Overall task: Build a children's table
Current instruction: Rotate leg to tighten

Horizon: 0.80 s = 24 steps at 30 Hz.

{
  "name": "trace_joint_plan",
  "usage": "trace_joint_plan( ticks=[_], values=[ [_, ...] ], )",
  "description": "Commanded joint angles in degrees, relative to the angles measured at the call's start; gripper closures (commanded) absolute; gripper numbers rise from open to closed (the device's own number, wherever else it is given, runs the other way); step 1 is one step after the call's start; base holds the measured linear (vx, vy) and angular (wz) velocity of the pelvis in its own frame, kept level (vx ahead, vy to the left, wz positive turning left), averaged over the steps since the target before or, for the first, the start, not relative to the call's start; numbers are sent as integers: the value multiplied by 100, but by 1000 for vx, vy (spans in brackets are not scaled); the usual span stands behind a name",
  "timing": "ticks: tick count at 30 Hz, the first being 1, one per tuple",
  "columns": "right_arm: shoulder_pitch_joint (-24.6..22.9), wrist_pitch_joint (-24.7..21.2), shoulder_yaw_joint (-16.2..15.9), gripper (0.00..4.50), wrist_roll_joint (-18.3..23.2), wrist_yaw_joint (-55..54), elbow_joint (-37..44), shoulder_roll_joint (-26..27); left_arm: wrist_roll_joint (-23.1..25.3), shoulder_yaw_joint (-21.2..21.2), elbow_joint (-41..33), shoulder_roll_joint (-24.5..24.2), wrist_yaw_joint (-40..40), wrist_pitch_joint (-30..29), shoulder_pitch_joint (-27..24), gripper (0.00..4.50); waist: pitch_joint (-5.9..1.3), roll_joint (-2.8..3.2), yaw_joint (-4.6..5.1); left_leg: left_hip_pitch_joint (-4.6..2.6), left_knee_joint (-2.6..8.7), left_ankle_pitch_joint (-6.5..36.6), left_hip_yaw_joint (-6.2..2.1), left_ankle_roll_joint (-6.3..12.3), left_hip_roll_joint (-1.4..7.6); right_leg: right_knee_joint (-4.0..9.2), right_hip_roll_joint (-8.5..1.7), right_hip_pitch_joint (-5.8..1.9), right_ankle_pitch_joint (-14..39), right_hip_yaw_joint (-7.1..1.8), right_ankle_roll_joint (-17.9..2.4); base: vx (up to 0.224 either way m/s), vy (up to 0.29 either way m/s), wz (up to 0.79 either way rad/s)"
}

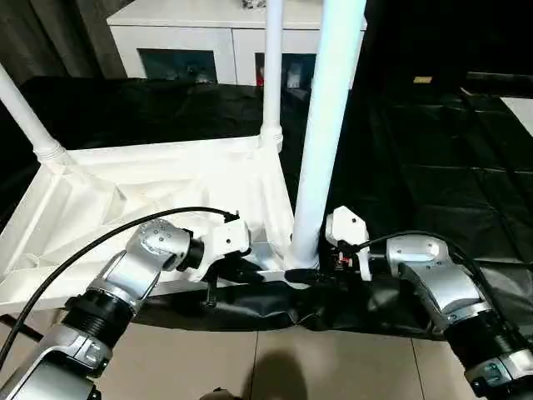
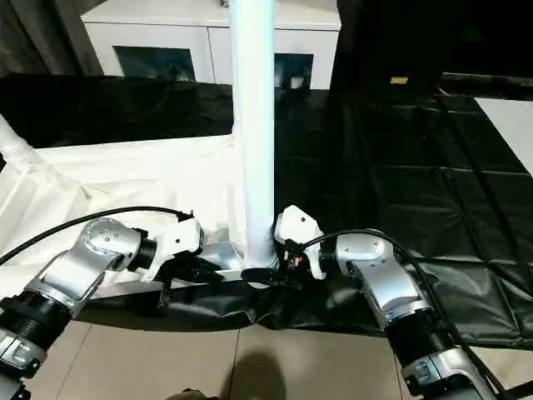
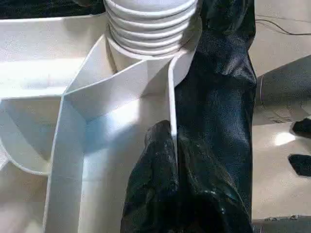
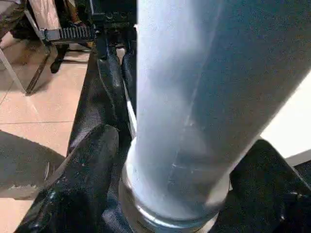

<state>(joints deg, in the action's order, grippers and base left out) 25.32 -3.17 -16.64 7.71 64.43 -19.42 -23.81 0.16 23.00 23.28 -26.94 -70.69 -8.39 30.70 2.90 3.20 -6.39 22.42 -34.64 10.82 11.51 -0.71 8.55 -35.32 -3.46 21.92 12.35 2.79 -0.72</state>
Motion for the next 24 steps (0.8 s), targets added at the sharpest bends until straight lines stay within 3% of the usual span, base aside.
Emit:
trace_joint_plan(
  ticks=[1,7,15,18,24],
  values=[
    [60,77,-59,144,-21,148,-68,-45,129,128,21,-56,-120,64,92,450,-390,-33,26,-161,400,822,-261,436,550,345,-595,-191,272,-289,-1482,0,0,0],
    [89,171,-68,186,-65,259,-143,-65,128,125,38,-85,-154,68,101,450,-397,-28,25,-158,389,783,-258,462,544,329,-586,-193,157,-285,-1516,0,0,0],
    [13,193,-68,189,-45,196,-225,21,128,58,110,-50,-85,76,116,450,-395,-37,19,-155,381,767,-258,489,544,333,-594,-193,219,-285,-1514,0,0,0],
    [0,25,79,190,-27,-242,-331,252,181,-37,286,107,287,10,180,450,-382,-33,33,-154,389,825,-253,469,538,347,-585,-178,319,-288,-1517,0,0,0],
    [-27,-455,302,191,-230,-1640,-508,890,265,-336,822,630,1406,-306,470,450,-321,-49,99,-212,468,1456,-278,39,537,467,-600,-138,1458,-325,-1281,0,0,0]
  ],
)
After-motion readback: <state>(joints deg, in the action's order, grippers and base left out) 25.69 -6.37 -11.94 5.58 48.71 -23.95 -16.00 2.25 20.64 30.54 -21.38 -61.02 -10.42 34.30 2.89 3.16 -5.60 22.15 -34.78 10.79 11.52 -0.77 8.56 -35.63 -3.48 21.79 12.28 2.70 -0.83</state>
